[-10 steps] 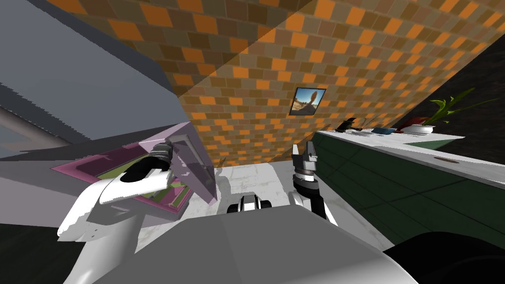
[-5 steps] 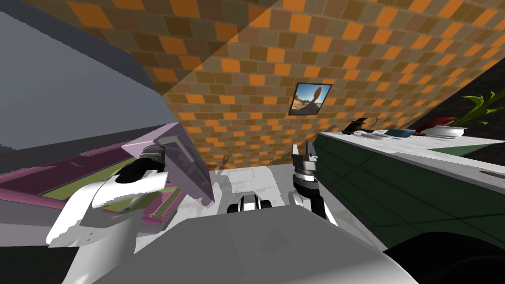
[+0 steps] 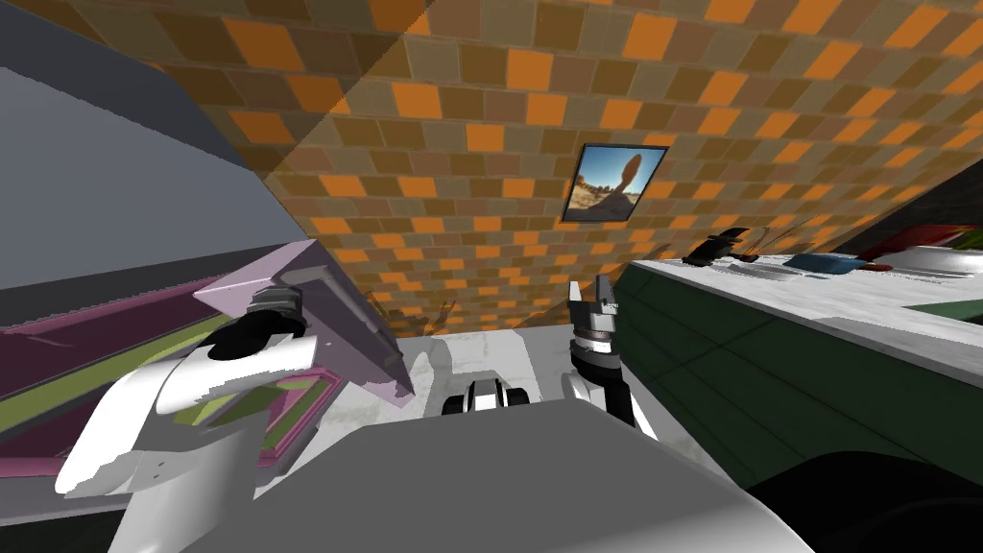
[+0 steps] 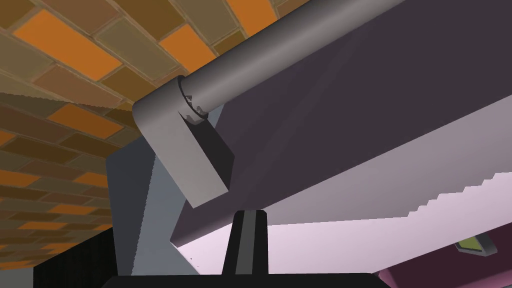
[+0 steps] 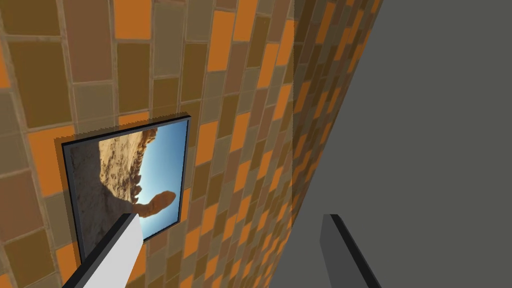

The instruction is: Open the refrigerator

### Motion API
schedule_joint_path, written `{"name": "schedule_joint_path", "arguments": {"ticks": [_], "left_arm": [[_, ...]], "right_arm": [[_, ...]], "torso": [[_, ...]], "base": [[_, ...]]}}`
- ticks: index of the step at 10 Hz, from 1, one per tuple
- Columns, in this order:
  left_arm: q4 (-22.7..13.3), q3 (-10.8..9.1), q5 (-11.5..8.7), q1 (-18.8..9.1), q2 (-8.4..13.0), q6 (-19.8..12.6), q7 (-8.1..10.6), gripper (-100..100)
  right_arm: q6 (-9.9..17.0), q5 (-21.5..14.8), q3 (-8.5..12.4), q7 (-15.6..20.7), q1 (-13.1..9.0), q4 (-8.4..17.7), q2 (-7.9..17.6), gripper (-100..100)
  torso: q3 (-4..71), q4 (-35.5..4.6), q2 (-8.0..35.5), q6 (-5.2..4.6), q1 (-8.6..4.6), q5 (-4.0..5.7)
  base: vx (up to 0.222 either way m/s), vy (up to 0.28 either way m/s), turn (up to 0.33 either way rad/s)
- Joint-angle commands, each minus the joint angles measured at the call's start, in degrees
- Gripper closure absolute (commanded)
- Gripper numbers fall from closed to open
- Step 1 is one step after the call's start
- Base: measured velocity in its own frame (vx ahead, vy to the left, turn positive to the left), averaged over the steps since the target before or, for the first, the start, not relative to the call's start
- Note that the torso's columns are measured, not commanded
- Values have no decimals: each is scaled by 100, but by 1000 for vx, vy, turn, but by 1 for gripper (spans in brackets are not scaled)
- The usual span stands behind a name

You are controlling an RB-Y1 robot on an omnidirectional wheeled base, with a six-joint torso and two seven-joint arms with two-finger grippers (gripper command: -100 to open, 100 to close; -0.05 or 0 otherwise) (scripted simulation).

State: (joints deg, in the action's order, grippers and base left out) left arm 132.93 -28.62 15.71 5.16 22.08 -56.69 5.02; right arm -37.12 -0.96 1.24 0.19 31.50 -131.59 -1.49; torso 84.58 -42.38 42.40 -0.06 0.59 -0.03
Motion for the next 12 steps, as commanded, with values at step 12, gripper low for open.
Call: {"name": "schedule_joint_path", "arguments": {"ticks": [12], "left_arm": [[231, -88, 289, 22, -112, -140, 79, -100]], "right_arm": [[1, 0, 1, 0, -1, 0, 1, 0]], "torso": [[43, 35, -82, 1, 29, -29]], "base": [[60, -24, 4]]}}
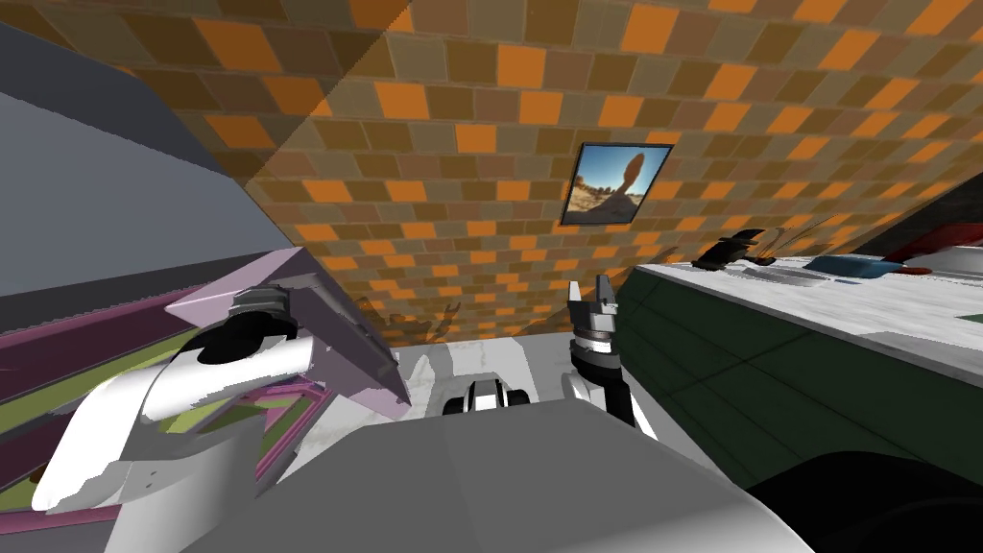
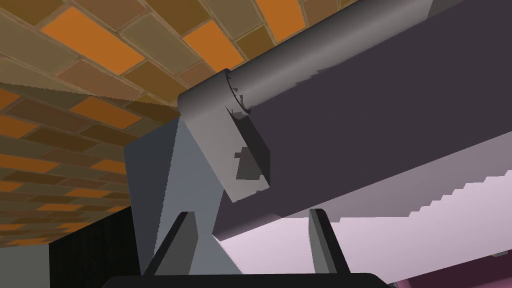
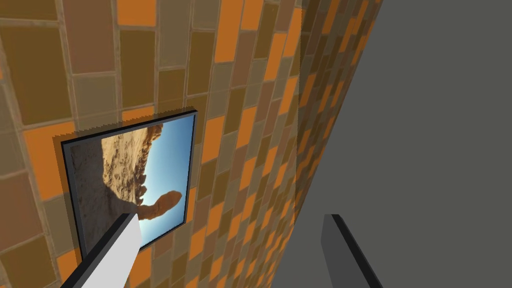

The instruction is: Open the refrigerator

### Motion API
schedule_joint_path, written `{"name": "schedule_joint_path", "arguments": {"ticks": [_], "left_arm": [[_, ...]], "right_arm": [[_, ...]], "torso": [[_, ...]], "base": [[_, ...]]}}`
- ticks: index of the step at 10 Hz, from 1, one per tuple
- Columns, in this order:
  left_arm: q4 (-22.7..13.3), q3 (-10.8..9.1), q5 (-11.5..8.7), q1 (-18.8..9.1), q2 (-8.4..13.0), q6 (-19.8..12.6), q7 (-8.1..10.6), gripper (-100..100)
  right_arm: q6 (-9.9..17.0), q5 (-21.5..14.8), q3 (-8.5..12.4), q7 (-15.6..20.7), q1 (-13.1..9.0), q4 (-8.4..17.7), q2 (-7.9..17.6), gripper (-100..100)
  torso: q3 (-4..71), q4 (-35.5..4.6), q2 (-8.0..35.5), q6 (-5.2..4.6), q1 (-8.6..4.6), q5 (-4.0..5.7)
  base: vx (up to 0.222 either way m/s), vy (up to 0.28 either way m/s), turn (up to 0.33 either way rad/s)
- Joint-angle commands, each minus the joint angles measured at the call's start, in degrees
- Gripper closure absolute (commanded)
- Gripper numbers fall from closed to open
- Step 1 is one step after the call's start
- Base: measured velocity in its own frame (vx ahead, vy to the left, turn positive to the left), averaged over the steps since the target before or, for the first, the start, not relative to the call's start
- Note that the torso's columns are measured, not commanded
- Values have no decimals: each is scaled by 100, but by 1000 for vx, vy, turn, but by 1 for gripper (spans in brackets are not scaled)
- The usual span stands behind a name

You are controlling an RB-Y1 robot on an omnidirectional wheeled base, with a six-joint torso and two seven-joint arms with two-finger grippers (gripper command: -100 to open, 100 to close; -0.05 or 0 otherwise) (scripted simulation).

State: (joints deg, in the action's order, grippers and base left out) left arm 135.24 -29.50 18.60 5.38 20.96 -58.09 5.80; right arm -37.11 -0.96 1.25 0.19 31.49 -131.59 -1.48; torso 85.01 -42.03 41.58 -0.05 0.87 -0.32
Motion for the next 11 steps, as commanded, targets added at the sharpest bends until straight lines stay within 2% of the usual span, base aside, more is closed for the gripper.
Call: {"name": "schedule_joint_path", "arguments": {"ticks": [1, 2, 4, 8, 11], "left_arm": [[45, -5, 7, -17, 17, -4, -6, 100], [132, -80, 110, 14, 2, -159, -14, 100], [178, -124, 165, 18, 7, -226, -19, 100], [362, -300, 385, 35, 25, -497, -37, 100], [500, -432, 550, 48, 39, -700, -50, 100]], "right_arm": [[0, 0, 0, 0, 0, 0, 0, 0], [0, 0, 0, 0, 0, 1, 0, 0], [0, 0, -1, 0, 2, 0, -1, 0], [-1, 0, -1, 0, 2, 0, -1, 0], [-1, 0, 0, 0, 2, 0, -1, 0]], "torso": [[-4, 15, 0, -1, 18, -32], [-4, -9, 14, -10, -6, 8], [18, -26, -4, -18, -91, 75], [12, -48, 21, -9, -62, 90], [-38, -38, 73, 6, -67, 48]], "base": [[-21, -32, 25], [91, -119, 21], [147, -109, 18], [204, -137, 2], [214, -120, 6]]}}
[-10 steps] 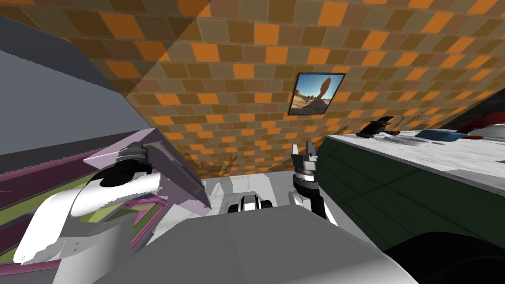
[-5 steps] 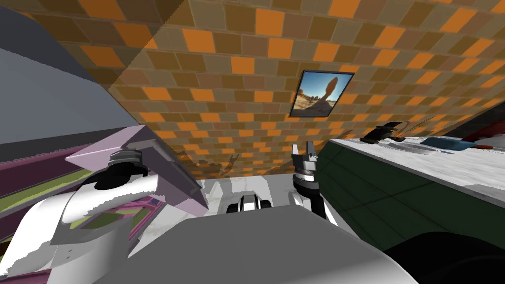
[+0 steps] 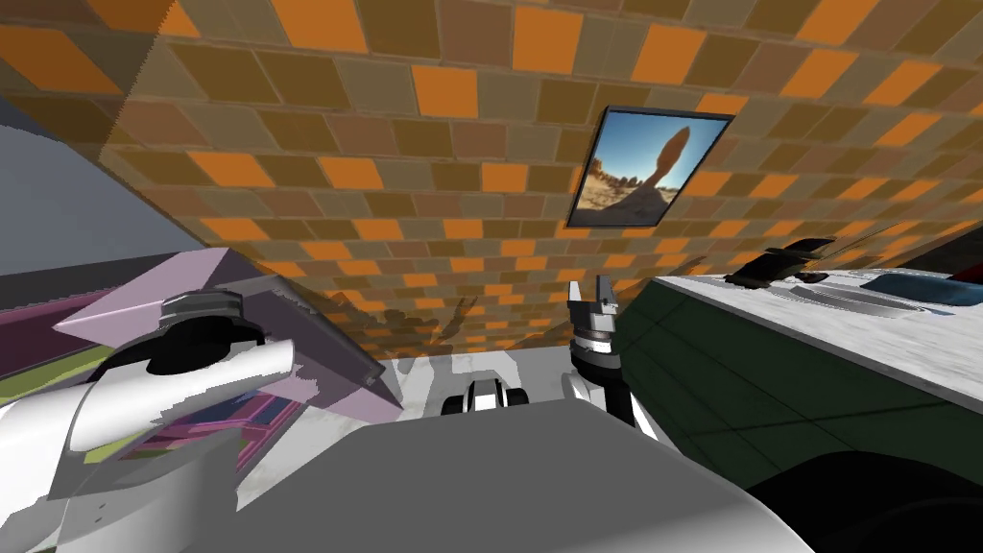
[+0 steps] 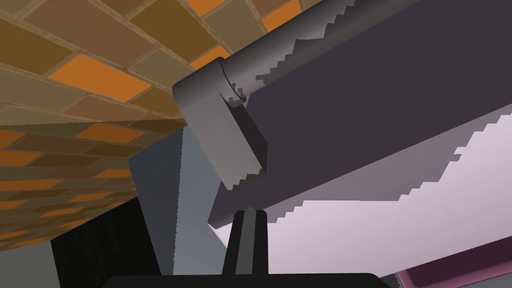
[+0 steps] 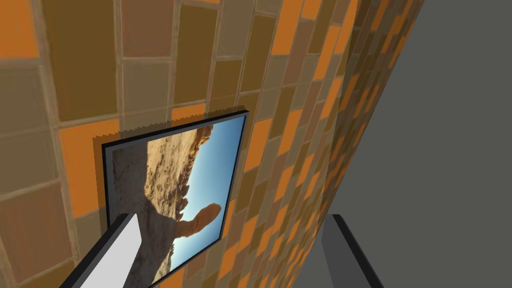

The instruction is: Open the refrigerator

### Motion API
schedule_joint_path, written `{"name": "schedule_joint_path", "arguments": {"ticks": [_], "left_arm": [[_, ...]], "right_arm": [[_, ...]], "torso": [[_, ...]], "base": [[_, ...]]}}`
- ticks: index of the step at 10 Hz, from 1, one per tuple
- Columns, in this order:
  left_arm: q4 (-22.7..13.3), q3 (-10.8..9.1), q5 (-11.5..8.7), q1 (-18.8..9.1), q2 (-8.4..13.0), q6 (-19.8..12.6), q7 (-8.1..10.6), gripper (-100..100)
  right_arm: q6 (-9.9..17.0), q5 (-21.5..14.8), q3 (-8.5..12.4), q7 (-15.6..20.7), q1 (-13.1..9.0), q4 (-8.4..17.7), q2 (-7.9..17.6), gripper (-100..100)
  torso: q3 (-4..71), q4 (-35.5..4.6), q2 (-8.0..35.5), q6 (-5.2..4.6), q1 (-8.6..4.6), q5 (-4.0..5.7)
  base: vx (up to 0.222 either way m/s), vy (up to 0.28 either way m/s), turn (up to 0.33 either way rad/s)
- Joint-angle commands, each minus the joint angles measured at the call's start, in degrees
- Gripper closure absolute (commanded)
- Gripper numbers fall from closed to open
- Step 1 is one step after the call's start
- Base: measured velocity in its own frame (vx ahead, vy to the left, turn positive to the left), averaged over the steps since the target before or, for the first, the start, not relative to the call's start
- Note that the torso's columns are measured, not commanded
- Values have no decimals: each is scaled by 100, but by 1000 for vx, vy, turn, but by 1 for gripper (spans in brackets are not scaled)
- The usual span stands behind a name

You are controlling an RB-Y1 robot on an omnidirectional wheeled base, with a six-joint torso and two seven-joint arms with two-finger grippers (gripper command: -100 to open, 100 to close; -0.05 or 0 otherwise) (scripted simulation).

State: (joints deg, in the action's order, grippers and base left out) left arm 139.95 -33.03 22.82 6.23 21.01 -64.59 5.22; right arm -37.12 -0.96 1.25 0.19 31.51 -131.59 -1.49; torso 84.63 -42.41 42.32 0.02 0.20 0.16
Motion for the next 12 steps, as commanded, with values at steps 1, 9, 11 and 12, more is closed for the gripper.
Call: {"name": "schedule_joint_path", "arguments": {"ticks": [1, 9, 11, 12], "left_arm": [[47, -60, 66, 3, 14, -27, 2, 100], [614, -312, -126, -194, 578, -1205, -220, -100], [802, -395, -193, -259, 766, -1541, -295, -100], [802, -395, -193, -259, 766, -1595, -295, -100]], "right_arm": [[0, 0, 0, 0, 0, 0, 0, 0], [1, 0, 1, 0, -3, 1, 1, 0], [1, 0, 1, 0, -3, 1, 1, 0], [1, 0, 1, 0, -3, 1, 1, 0]], "torso": [[-7, 8, 1, -1, -8, -14], [-1, 16, -11, -2, -20, -16], [-6, 13, -4, -2, -25, -14], [-8, 12, -1, -2, -24, -15]], "base": [[103, -50, 7], [-7, 23, -71], [-5, 17, -79], [-6, 14, -27]]}}
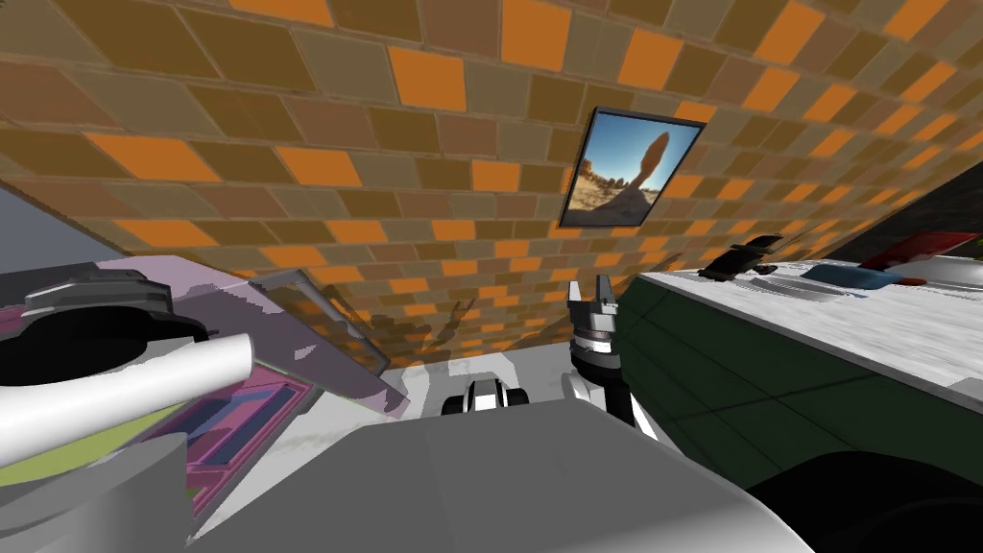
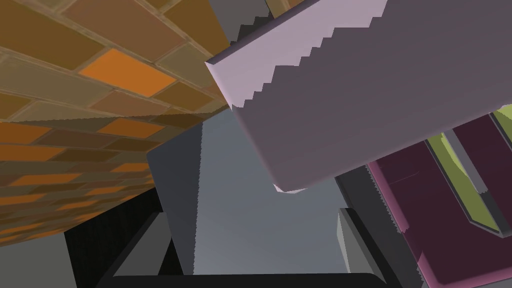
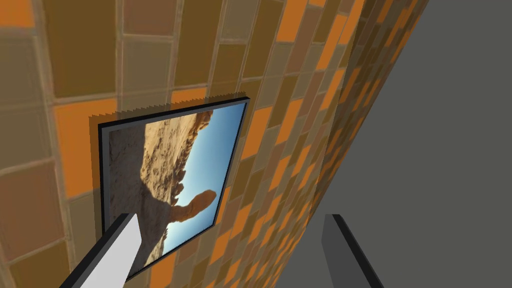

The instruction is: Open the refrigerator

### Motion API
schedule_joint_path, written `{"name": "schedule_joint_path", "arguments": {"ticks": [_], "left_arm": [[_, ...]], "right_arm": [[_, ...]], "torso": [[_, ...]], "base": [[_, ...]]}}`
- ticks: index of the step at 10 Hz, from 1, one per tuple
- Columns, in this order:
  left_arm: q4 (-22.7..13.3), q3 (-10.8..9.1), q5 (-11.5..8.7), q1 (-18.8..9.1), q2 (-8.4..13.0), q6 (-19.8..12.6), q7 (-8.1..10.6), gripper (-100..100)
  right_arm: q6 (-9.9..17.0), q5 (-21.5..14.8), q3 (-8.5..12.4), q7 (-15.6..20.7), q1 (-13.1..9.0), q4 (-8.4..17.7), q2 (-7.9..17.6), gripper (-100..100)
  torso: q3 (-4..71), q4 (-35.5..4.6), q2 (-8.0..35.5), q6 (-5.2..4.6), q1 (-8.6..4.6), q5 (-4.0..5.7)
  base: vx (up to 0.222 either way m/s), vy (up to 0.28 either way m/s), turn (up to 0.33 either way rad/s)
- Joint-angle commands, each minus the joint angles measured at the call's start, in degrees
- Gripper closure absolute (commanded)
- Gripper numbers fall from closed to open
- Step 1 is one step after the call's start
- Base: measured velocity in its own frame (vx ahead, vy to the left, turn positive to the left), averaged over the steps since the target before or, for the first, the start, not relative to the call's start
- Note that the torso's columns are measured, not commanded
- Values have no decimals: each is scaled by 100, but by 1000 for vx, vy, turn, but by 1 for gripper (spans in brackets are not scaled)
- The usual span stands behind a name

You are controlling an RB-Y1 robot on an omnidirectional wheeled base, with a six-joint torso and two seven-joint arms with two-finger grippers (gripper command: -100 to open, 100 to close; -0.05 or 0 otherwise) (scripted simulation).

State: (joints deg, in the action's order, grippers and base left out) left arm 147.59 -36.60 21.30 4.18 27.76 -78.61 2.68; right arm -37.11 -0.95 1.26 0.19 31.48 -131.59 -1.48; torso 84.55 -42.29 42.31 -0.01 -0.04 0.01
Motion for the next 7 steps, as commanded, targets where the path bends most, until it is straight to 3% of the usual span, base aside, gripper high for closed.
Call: {"name": "schedule_joint_path", "arguments": {"ticks": [1, 2, 4, 5, 7], "left_arm": [[132, -78, -74, -86, 185, -389, -78, -100], [226, -120, -108, -119, 279, -544, -115, -100], [206, -112, -100, -110, 260, -519, -103, -100], [211, -114, -103, -113, 265, -544, -109, 0], [210, -114, -102, -112, 264, -542, -108, 0]], "right_arm": [[0, 0, 0, 0, 0, 0, 0, 0], [0, 0, 0, 0, 0, 0, 0, 0], [0, 0, 0, 0, 0, 0, 0, 0], [0, 0, 0, 0, 0, 0, 0, 0], [0, 0, 0, 0, 0, 0, 0, 0]], "torso": [[0, 0, 0, 2, 3, -1], [1, 0, -1, 1, 5, -2], [1, 1, -2, 2, 5, -2], [2, 1, -4, 1, 1, -1], [2, 1, -4, 1, 1, 0]], "base": [[-4, 18, -42], [-8, 24, -112], [-6, 14, -18], [0, 0, 0], [0, 0, 0]]}}
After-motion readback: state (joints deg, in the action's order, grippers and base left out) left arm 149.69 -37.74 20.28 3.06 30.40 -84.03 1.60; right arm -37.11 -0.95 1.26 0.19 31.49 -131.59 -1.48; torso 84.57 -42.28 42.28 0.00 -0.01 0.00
